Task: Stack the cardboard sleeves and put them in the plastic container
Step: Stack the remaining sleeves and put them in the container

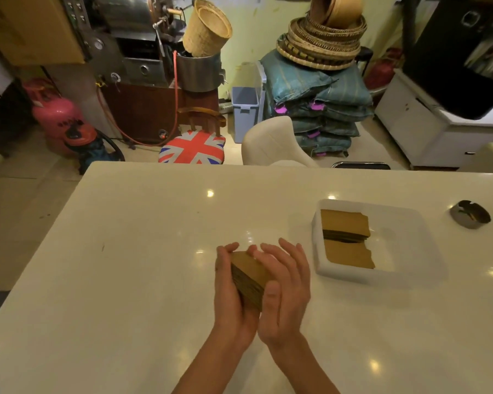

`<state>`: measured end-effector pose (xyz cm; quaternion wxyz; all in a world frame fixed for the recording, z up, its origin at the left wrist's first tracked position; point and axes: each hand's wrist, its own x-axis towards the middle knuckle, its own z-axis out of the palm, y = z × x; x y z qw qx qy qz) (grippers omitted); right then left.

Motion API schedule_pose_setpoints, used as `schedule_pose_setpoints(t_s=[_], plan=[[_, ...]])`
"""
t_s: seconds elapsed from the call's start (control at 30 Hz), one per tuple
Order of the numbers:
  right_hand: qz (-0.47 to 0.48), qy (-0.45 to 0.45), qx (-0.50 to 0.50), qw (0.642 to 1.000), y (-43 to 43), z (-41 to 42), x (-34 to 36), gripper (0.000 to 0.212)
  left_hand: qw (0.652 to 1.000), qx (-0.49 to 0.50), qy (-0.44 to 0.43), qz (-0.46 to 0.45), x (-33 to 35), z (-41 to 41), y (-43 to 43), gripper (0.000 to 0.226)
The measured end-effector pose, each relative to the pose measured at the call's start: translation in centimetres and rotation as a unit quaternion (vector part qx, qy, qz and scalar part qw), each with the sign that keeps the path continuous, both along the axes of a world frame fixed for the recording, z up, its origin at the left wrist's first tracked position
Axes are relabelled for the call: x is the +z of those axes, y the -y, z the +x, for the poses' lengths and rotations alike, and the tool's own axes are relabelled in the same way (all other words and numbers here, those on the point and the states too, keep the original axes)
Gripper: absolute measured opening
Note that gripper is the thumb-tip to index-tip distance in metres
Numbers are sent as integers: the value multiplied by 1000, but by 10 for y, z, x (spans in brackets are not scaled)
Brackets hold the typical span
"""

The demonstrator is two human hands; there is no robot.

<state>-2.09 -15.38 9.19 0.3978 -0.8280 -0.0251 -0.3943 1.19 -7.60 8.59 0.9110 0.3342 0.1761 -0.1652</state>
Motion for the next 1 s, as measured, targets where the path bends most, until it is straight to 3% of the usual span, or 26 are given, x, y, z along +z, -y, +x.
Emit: schedule_pose_setpoints(t_s=[0.07,0.17,0.23,0.3,0.33,0.43,0.47,0.5,0.53,0.57,0.67,0.7,0.73,0.8,0.9,0.93,1.0], plan=[[65,-111,95,987,10,-2,6,47,998,5,39,54,3,-3,1,38],[188,-316,255,894,20,-9,16,42,986,20,125,106,11,10,-16,36],[229,-372,285,853,26,-16,17,48,969,2,188,163,14,8,-21,42],[332,-419,246,808,34,-19,17,49,955,0,235,179,16,1,-19,43],[411,-454,232,756,41,-20,16,48,947,12,263,182,16,-2,-18,39],[639,-503,270,516,62,-22,7,47,909,31,351,223,17,-8,-14,29],[664,-494,297,475,67,-24,6,42,897,22,374,236,18,-10,-12,26],[668,-483,313,471,70,-25,5,40,891,5,383,244,16,-12,-10,20],[660,-476,317,487,72,-25,5,41,890,-19,381,248,13,-13,-11,13],[637,-469,310,528,74,-24,2,44,890,-42,372,261,8,-13,-14,8],[405,-435,234,770,78,-15,-14,47,879,-100,335,325,-15,-8,-31,30],[320,-412,216,825,79,-12,-21,48,867,-111,324,363,-22,-8,-35,44],[259,-390,208,859,79,-9,-28,48,853,-120,310,403,-29,-8,-35,57],[196,-353,208,891,77,-7,-45,49,817,-118,303,476,-45,-12,-31,64],[141,-322,176,919,71,-10,-72,63,735,-112,349,570,-72,-15,-26,63],[120,-316,161,927,68,-11,-79,69,724,-119,351,582,-80,-16,-26,64],[92,-318,130,935,60,-15,-86,79,734,-125,328,581,-89,-17,-22,63]])
